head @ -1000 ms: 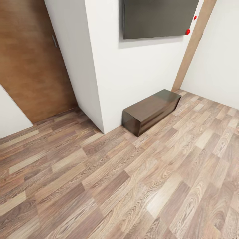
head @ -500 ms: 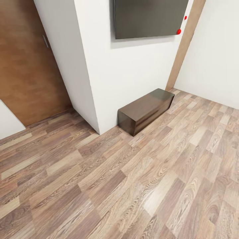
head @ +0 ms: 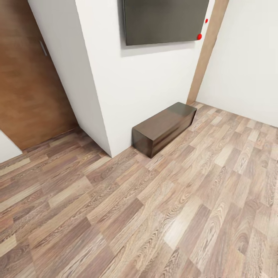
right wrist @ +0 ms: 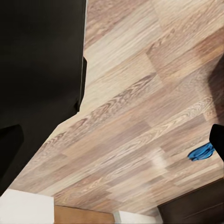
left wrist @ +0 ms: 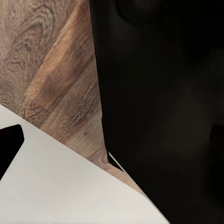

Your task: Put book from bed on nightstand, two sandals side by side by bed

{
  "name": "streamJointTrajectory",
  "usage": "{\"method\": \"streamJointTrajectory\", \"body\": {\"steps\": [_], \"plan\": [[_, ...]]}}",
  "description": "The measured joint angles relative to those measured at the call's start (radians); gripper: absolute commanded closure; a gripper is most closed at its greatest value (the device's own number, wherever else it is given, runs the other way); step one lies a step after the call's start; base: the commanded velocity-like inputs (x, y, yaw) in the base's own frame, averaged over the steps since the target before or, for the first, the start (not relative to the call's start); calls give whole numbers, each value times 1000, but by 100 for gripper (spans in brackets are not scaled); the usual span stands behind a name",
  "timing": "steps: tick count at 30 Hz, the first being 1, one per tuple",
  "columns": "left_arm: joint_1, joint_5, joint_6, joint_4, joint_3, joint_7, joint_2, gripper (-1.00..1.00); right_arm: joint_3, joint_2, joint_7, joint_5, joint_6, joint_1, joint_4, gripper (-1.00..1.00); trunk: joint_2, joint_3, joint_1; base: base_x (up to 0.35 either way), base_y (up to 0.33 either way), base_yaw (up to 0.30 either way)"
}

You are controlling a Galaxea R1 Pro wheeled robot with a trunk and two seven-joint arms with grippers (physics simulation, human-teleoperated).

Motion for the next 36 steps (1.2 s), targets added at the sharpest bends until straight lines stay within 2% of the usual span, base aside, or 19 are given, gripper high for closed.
{"method": "streamJointTrajectory", "body": {"steps": [36], "plan": [[0,0,0,0,0,0,0,-100,1,2,3,0,0,0,0,-100,0,0,0,0,0,-120]]}}
